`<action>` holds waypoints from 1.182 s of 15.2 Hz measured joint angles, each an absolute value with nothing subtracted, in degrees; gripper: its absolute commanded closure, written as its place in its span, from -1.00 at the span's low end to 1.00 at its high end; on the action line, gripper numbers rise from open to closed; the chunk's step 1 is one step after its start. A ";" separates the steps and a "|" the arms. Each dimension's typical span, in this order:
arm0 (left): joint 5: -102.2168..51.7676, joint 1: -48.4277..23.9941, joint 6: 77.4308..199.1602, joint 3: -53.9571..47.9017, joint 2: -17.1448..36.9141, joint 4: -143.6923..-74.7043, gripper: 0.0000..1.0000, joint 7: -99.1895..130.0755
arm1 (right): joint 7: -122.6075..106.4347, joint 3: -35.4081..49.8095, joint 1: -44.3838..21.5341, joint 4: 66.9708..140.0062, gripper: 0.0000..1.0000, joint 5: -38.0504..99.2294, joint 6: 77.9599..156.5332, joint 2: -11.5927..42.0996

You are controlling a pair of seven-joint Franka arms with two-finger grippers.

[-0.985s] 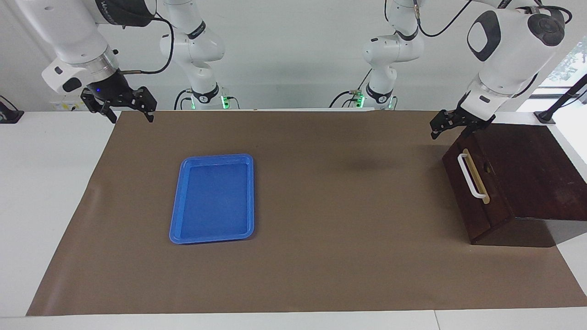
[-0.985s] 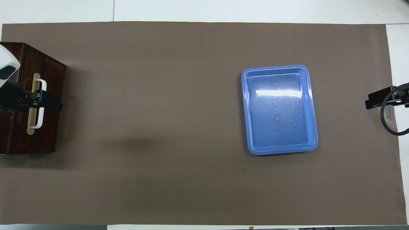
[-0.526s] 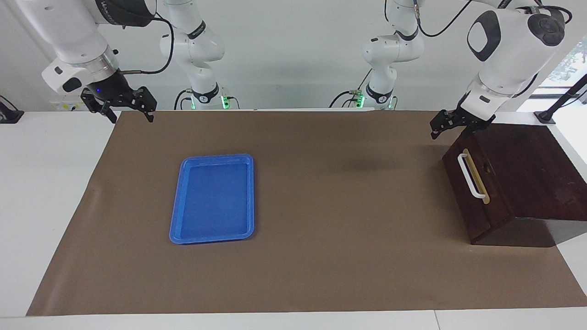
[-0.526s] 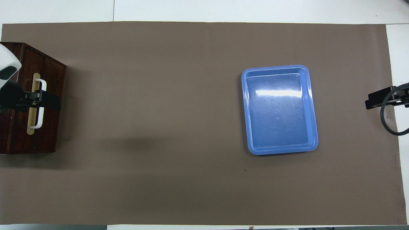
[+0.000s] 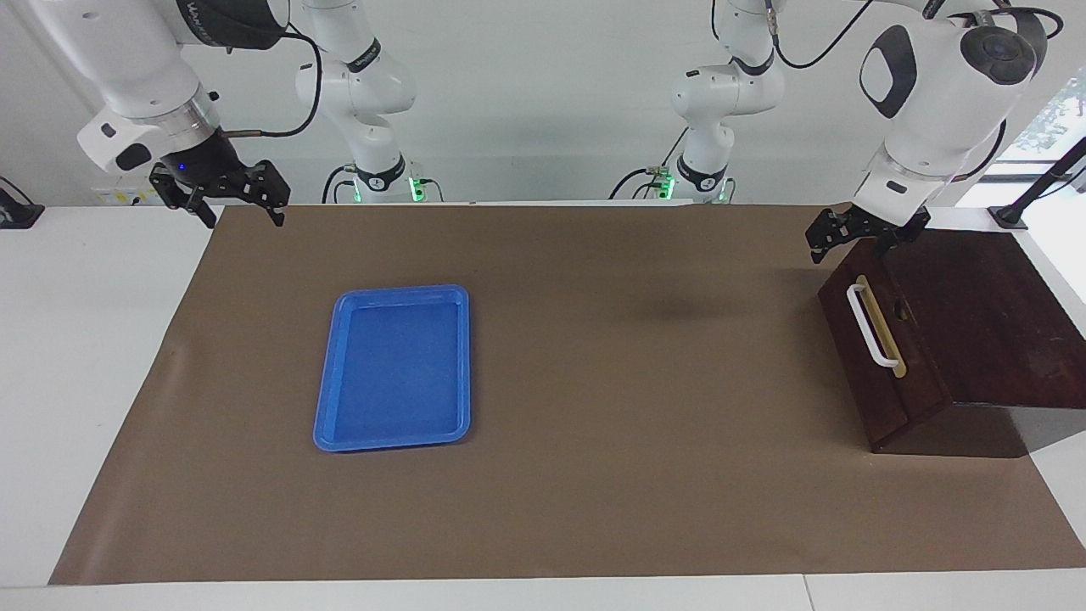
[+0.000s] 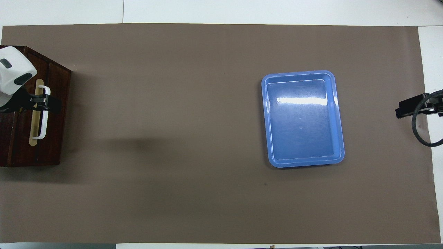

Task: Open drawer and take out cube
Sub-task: 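Grip the white drawer handle with the left gripper and pull it open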

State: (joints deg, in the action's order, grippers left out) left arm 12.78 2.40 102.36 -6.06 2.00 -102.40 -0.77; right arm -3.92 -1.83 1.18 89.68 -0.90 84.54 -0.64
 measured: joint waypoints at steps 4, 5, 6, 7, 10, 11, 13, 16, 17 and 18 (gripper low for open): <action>19.29 1.36 107.85 -6.15 4.49 -105.53 -1.00 -0.88 | -3.92 -1.83 1.19 89.68 -1.00 -0.90 84.54 -0.64; 20.19 1.13 108.83 -6.15 5.01 -105.85 -1.00 -0.88 | -3.92 -1.84 1.19 89.68 -1.00 -0.90 84.54 -0.64; 21.24 1.04 109.79 -6.16 5.42 -106.31 -1.00 -0.88 | -3.92 -1.86 1.19 89.68 -1.00 -0.90 84.54 -0.64; 22.27 1.04 110.67 -6.14 5.63 -107.02 -1.00 -0.88 | -3.92 -1.89 1.20 89.68 -1.00 -0.90 84.54 -0.64; 23.81 1.10 114.32 -5.87 5.88 -110.00 -1.00 -0.88 | -3.92 -1.93 1.23 89.68 -1.00 -0.90 84.54 -0.64; 23.88 1.18 115.46 -5.74 5.88 -110.87 -1.00 -0.88 | -3.92 -1.94 1.23 89.68 -1.00 -0.90 84.54 -0.64; 24.00 1.75 117.27 -5.57 5.88 -112.07 -1.00 -0.88 | -3.92 -1.94 1.23 89.68 -1.00 -0.90 84.54 -0.64; 24.04 3.09 120.62 -5.48 5.87 -113.83 -1.00 -0.89 | -3.92 -1.94 1.23 89.68 -1.00 -0.90 84.54 -0.64; 24.04 3.47 121.64 -5.48 5.87 -114.52 -1.00 -0.89 | -3.92 -1.94 1.23 89.68 -1.00 -0.90 84.54 -0.64; 24.04 3.49 122.26 -5.53 5.82 -114.96 -1.00 -0.89 | -3.92 -1.94 1.23 89.68 -1.00 -0.90 84.54 -0.64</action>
State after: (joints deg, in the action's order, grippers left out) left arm 24.04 3.49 122.26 -5.53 5.82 -114.96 -0.89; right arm -3.92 -1.94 1.23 89.68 -0.90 84.54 -0.64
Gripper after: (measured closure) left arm 0.000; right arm 0.000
